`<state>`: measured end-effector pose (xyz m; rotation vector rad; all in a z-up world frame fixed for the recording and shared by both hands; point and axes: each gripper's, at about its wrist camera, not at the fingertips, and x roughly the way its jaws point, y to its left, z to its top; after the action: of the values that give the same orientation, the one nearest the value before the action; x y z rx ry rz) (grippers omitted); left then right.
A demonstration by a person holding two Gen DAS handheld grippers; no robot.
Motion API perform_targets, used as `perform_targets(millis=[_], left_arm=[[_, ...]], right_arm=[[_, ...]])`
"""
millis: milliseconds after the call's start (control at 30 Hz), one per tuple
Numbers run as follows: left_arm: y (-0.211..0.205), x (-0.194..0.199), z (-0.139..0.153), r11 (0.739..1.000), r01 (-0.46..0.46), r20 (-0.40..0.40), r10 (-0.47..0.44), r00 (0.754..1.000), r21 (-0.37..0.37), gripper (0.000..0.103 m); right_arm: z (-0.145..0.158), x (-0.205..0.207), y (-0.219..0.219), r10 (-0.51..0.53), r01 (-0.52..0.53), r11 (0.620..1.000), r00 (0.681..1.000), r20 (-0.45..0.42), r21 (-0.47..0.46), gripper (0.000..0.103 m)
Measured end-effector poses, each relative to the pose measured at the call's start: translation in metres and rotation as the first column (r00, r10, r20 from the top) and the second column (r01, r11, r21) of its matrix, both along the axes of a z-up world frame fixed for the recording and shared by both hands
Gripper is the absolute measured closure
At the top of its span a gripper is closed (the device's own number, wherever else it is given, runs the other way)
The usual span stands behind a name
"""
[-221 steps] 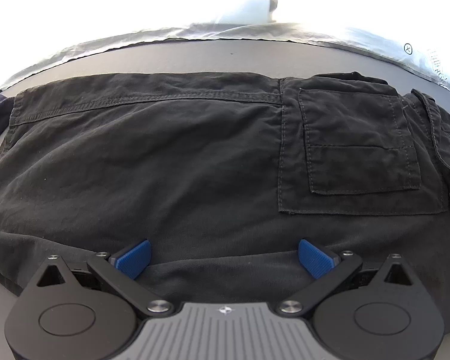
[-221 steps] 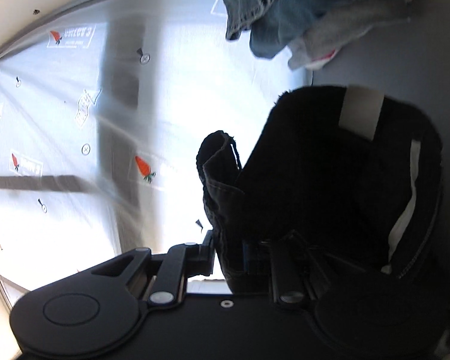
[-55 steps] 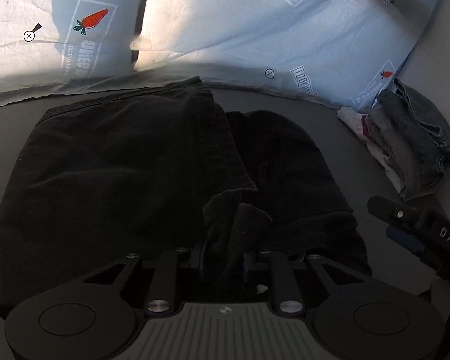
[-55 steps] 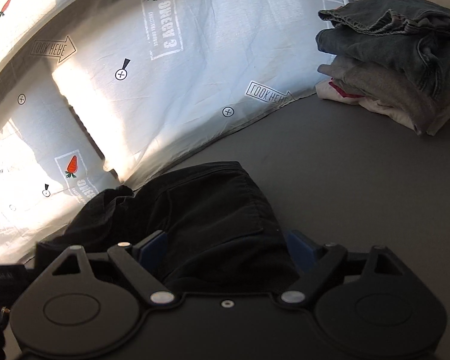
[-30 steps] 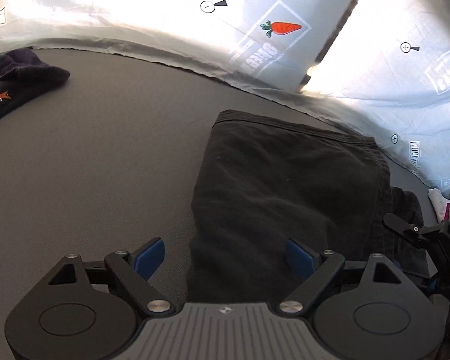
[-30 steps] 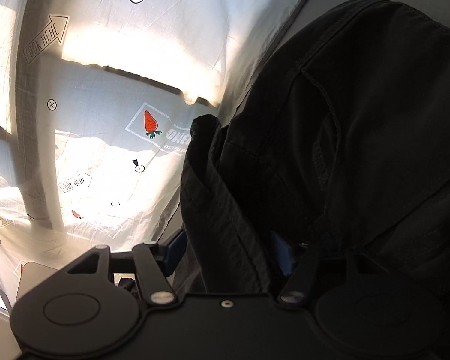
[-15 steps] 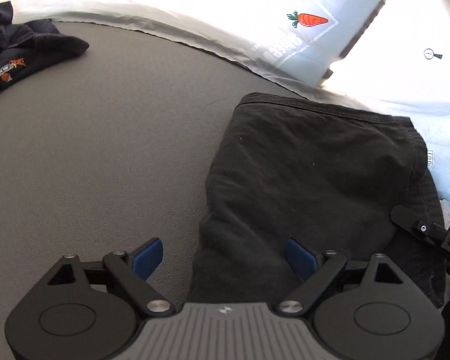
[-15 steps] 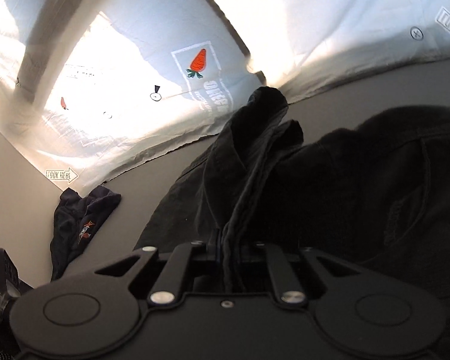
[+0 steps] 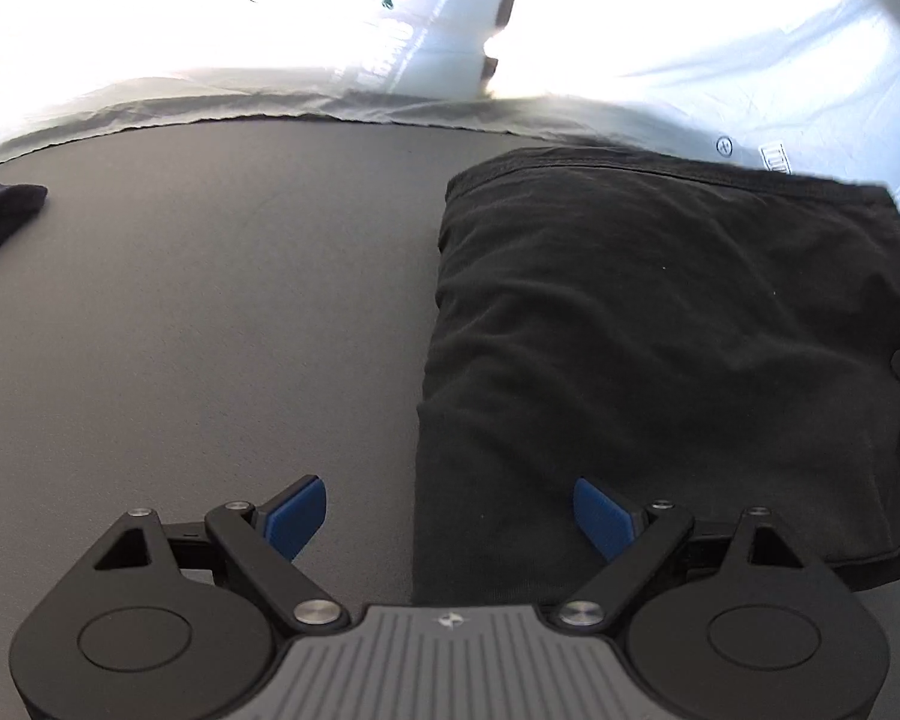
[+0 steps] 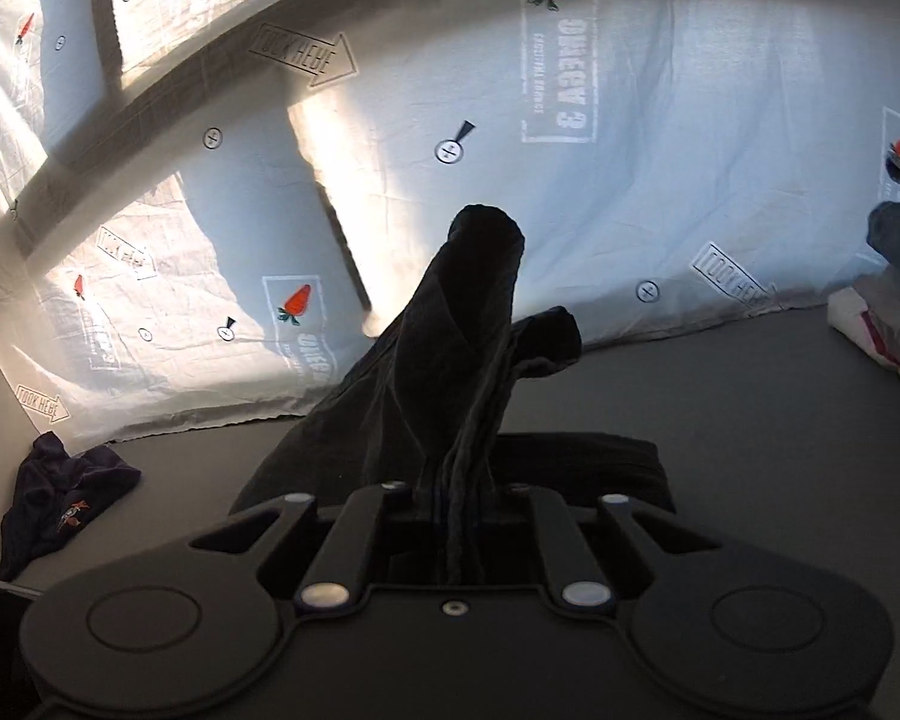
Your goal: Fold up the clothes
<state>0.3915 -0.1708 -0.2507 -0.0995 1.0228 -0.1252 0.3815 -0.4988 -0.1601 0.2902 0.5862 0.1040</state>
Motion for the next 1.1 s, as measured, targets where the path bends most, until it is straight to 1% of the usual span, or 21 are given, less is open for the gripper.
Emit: perform_targets(millis=[33,67,100,133,167,200,233,300,367,433,500,533,567,600,700,833,933,1000,1033,1067,1100], left_arm=[[-0.004,0.001,-0.004,1.000,0.011,-0.016,-0.010,1.000,0.011,0.013],[-0.007,0.001,-0.007,1.000,0.020,-0.024,-0.019,1.000,0.022,0.013],[-0.008,0.002,-0.008,0.999,0.024,-0.025,-0.023,0.999,0.028,0.013],[-0.008,0.002,-0.008,0.999,0.028,-0.026,-0.027,0.999,0.034,0.013],[-0.007,0.003,-0.007,0.999,0.029,-0.026,-0.028,0.999,0.034,0.013],[-0.005,0.003,-0.006,0.999,0.024,-0.026,-0.024,0.999,0.033,0.013],[-0.003,0.004,-0.006,0.999,0.019,-0.026,-0.018,1.000,0.032,0.013],[0.001,0.005,-0.004,1.000,0.010,-0.024,-0.009,1.000,0.027,0.013],[0.007,0.011,-0.001,1.000,-0.002,-0.016,0.003,1.000,0.018,0.013],[0.013,0.018,0.001,1.000,-0.016,-0.009,0.016,1.000,0.005,0.013],[0.018,0.031,0.001,1.000,-0.027,-0.007,0.026,1.000,-0.014,0.013],[0.019,0.038,0.000,0.999,-0.025,-0.011,0.025,1.000,-0.022,0.013],[0.020,0.044,-0.001,0.999,-0.023,-0.014,0.023,1.000,-0.030,0.013],[0.020,0.050,-0.003,0.999,-0.014,-0.019,0.014,1.000,-0.037,0.013],[0.013,0.067,-0.010,0.999,0.027,-0.029,-0.028,0.999,-0.038,0.011],[0.003,0.087,-0.021,0.997,0.067,-0.043,-0.068,0.997,-0.038,0.010],[0.003,0.100,-0.030,0.995,0.049,-0.064,-0.055,0.996,-0.089,0.008],[0.008,0.105,-0.038,0.987,0.005,-0.091,-0.021,0.996,-0.163,0.008],[0.011,0.105,-0.039,0.982,-0.013,-0.083,-0.003,0.997,-0.189,0.006],[0.011,0.104,-0.040,0.979,-0.026,-0.079,0.010,0.997,-0.202,0.006],[0.009,0.103,-0.041,0.980,-0.030,-0.074,0.016,0.997,-0.198,0.006]], right_arm=[[-0.020,0.001,-0.008,-0.051,0.050,0.999,0.996,-0.070,-0.007,0.083],[-0.045,0.001,-0.014,-0.104,0.098,0.994,0.981,-0.163,-0.044,0.076],[-0.063,-0.003,-0.018,-0.130,0.118,0.991,0.970,-0.204,-0.069,0.062],[-0.069,-0.008,-0.023,-0.146,0.140,0.989,0.967,-0.208,-0.044,0.056],[-0.071,-0.012,-0.029,-0.164,0.166,0.986,0.965,-0.205,-0.005,0.053],[-0.074,-0.016,-0.035,-0.181,0.192,0.981,0.962,-0.204,0.034,0.052],[-0.075,-0.016,-0.038,-0.188,0.203,0.978,0.960,-0.208,0.050,0.051],[-0.073,-0.011,-0.041,-0.189,0.206,0.977,0.958,-0.217,0.057,0.042],[-0.069,-0.003,-0.038,-0.182,0.198,0.979,0.958,-0.220,0.050,0.040],[-0.070,0.000,-0.044,-0.172,0.199,0.975,0.958,-0.230,0.101,0.039],[-0.072,0.005,-0.048,-0.169,0.203,0.971,0.956,-0.241,0.125,0.032],[-0.072,0.008,-0.050,-0.168,0.206,0.969,0.954,-0.246,0.134,0.030],[-0.073,0.012,-0.052,-0.165,0.203,0.970,0.954,-0.252,0.132,0.026],[-0.074,0.016,-0.053,-0.161,0.198,0.972,0.953,-0.258,0.125,0.021],[-0.078,0.027,-0.060,-0.139,0.178,0.976,0.954,-0.268,0.129,0.014],[-0.085,0.040,-0.073,-0.104,0.160,0.969,0.955,-0.279,0.189,0.011],[-0.090,0.047,-0.076,-0.087,0.160,0.956,0.955,-0.285,0.246,0.011],[-0.095,0.050,-0.076,-0.079,0.170,0.937,0.954,-0.290,0.305,0.011],[-0.097,0.051,-0.076,-0.075,0.175,0.926,0.954,-0.292,0.335,0.010],[-0.097,0.052,-0.074,-0.077,0.177,0.923,0.955,-0.288,0.342,0.008],[-0.097,0.052,-0.072,-0.077,0.175,0.925,0.955,-0.285,0.336,0.008]])
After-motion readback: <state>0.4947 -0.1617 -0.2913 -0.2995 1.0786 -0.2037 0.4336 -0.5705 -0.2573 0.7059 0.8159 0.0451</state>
